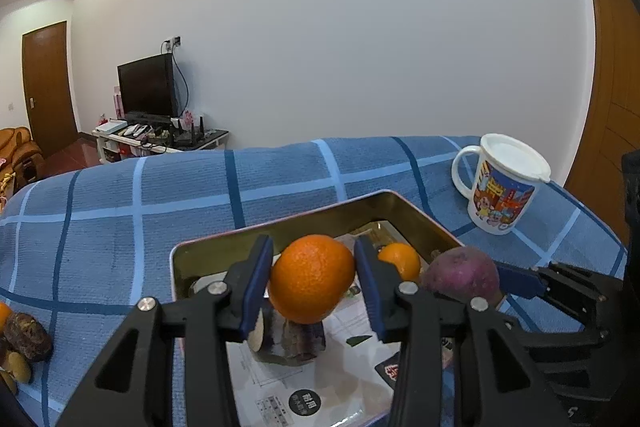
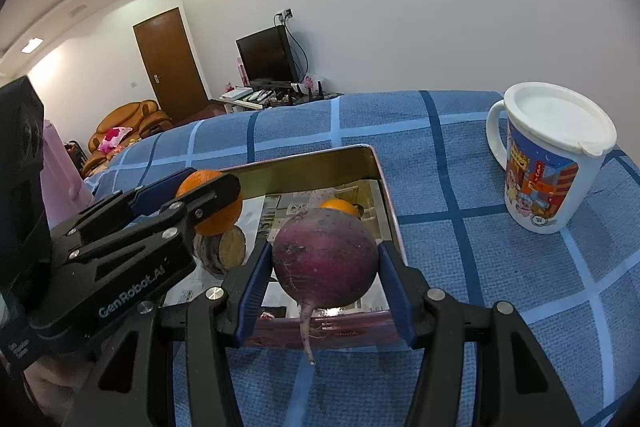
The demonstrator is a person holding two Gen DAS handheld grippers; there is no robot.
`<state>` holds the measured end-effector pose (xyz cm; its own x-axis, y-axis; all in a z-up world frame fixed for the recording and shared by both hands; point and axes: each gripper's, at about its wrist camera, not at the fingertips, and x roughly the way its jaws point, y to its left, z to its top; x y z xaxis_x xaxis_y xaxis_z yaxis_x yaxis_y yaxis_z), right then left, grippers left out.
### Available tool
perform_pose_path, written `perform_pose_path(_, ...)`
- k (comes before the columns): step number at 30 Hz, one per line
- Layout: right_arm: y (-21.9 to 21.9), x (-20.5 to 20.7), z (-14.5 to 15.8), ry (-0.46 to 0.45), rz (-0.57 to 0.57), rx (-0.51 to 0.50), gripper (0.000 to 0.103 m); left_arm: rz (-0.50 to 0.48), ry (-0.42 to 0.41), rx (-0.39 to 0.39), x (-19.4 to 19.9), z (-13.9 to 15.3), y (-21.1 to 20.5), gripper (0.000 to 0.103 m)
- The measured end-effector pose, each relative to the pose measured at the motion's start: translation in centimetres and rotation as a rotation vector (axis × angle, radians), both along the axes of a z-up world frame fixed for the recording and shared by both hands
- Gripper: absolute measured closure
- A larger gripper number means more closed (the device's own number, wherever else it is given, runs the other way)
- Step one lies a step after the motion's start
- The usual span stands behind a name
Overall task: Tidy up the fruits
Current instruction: 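Carry the beet and large orange over the tin box with both tools, then open both tools to drop the beet and orange into the tin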
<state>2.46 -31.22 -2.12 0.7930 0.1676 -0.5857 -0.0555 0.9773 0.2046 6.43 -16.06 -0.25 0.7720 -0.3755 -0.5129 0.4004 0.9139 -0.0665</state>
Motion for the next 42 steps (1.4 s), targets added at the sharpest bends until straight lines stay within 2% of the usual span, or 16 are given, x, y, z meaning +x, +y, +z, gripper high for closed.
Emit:
perform_pose_path(2,-0.1,0.0,0.1,0.001,0.003,0.011,0.046,0.005,0.000,-0.007,0.0,0.0,0.1,0.055)
perform_pose_path(7,-1.1,-0.5,0.8,-0.040,-0.017,0.057,0.045,0.046,-0.018,-0.026,-0.2,0.2,0.7,0.014)
perform_pose_path(10,-2.3,-1.7,1.9,-0.122,-0.070,0.087,0.043,0.052,-0.053,-0.045,-0.8,1.0,1.0,0.000)
perform_pose_path(11,-2.7,-2.1,2.2,-0.152,-0.092,0.095,0.042,0.061,-0.071,-0.047,-1.1,1.4,1.1,0.000)
perform_pose_path(13,-3.4,-3.0,2.8,-0.211,-0.141,0.104,0.032,0.090,-0.098,-0.046,-1.5,2.1,1.7,0.000)
perform_pose_path(15,-4.0,-3.8,3.3,-0.268,-0.184,0.114,0.028,0.133,-0.120,-0.061,-1.8,2.8,2.8,0.000)
perform_pose_path(18,-4.4,-4.5,3.7,-0.313,-0.220,0.118,0.027,0.204,-0.143,-0.083,-2.1,3.6,4.9,0.000)
perform_pose_path(24,-3.9,-5.0,3.8,-0.339,-0.269,0.056,0.027,0.322,-0.175,-0.043,-2.9,3.5,7.6,0.000)
perform_pose_path(29,-3.7,-5.7,4.1,-0.382,-0.302,0.006,0.027,0.346,-0.205,0.038,-3.9,2.8,8.2,0.000)
perform_pose_path(32,-3.8,-6.2,4.1,-0.397,-0.313,-0.010,0.027,0.346,-0.190,0.038,-4.6,2.3,9.1,0.000)
perform_pose_path(37,-3.4,-5.8,3.7,-0.373,-0.308,-0.026,0.027,0.354,-0.178,0.037,-5.4,1.7,9.7,0.000)
perform_pose_path(42,-2.3,-6.0,3.5,-0.383,-0.309,-0.073,0.027,0.369,-0.196,0.079,-6.0,1.0,9.7,0.000)
